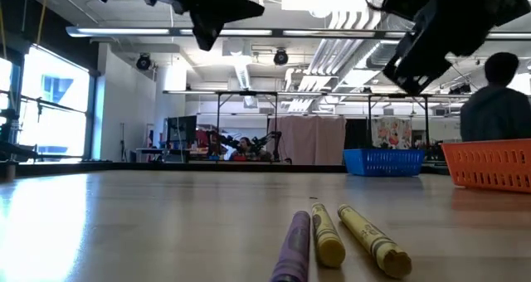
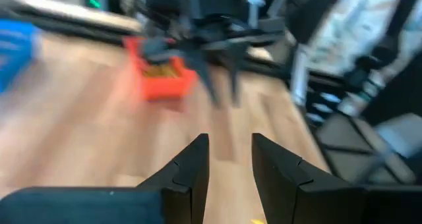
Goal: Sort crayons
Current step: Put the yellow crayon into the orange basket
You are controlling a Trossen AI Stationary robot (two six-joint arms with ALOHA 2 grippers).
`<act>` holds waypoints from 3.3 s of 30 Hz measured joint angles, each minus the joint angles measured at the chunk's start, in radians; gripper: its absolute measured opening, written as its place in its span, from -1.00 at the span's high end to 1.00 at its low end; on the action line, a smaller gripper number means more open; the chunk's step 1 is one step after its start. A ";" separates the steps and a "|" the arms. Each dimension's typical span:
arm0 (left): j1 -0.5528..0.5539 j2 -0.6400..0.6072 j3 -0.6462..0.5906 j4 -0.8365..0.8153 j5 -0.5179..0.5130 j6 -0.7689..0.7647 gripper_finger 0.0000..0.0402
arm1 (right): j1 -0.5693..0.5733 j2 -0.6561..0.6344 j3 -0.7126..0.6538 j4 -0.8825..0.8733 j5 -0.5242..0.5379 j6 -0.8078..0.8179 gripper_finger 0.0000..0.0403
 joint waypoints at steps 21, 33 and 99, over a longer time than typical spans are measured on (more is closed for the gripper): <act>-0.342 0.003 0.000 0.062 -0.117 -0.234 0.50 | 0.193 0.655 0.557 -0.241 -0.156 0.383 0.64; -0.488 0.003 0.000 0.160 -0.514 -0.162 0.50 | 0.392 0.669 0.712 -0.413 0.350 -0.156 0.64; -0.558 0.001 0.000 0.128 -0.616 0.048 0.50 | 0.267 0.749 0.671 -0.293 0.077 -0.127 0.64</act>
